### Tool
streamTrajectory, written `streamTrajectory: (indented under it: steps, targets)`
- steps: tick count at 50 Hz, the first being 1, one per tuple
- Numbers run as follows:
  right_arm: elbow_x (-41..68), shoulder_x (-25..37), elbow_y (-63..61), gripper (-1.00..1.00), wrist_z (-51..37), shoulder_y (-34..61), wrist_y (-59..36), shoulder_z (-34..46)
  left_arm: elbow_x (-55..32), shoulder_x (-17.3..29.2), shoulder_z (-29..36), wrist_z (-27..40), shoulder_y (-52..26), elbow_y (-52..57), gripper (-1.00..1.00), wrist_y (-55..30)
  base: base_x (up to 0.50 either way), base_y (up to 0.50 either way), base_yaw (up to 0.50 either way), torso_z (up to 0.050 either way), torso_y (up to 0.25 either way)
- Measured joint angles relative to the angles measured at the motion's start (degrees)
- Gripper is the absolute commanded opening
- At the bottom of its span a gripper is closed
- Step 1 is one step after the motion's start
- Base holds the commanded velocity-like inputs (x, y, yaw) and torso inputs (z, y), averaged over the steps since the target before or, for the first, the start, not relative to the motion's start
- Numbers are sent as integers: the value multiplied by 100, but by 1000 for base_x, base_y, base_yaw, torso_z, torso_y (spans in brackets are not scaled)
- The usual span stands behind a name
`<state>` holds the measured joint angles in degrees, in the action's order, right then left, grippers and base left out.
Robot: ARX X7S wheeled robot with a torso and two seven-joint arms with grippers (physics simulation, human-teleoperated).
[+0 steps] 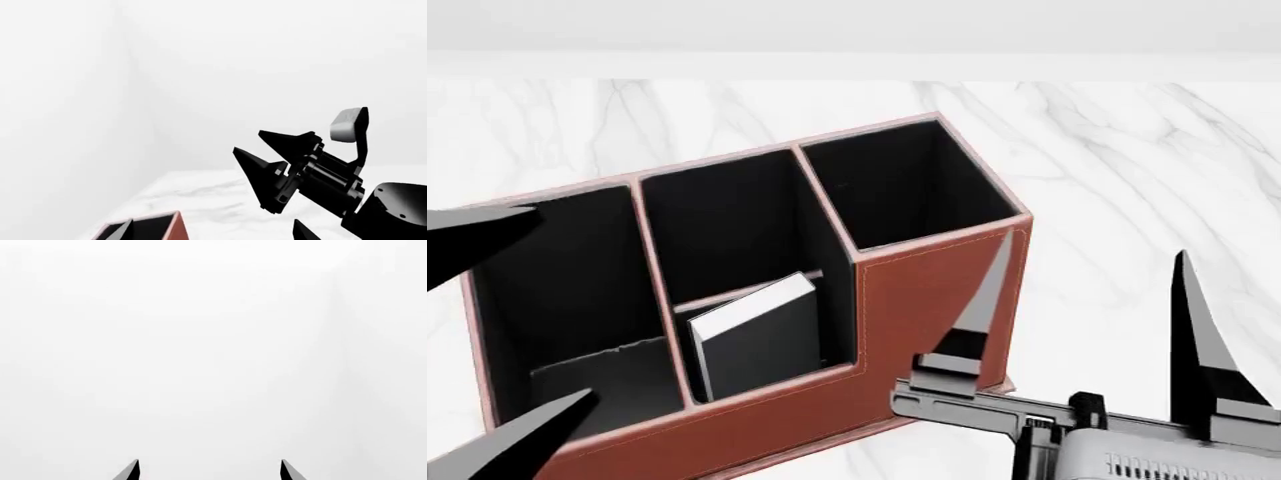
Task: Pick up the book and place it in the back compartment of the caddy.
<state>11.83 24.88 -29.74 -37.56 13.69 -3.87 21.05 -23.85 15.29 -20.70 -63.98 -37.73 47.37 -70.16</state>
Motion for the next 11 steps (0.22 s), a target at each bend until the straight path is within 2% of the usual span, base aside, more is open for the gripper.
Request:
streamTrajectory:
  steps: [11]
  targets:
    - [-74, 143, -516, 100, -146, -178, -9, -116, -185, 56, -192, 81, -169, 414, 100, -263, 0, 0, 0, 0, 0]
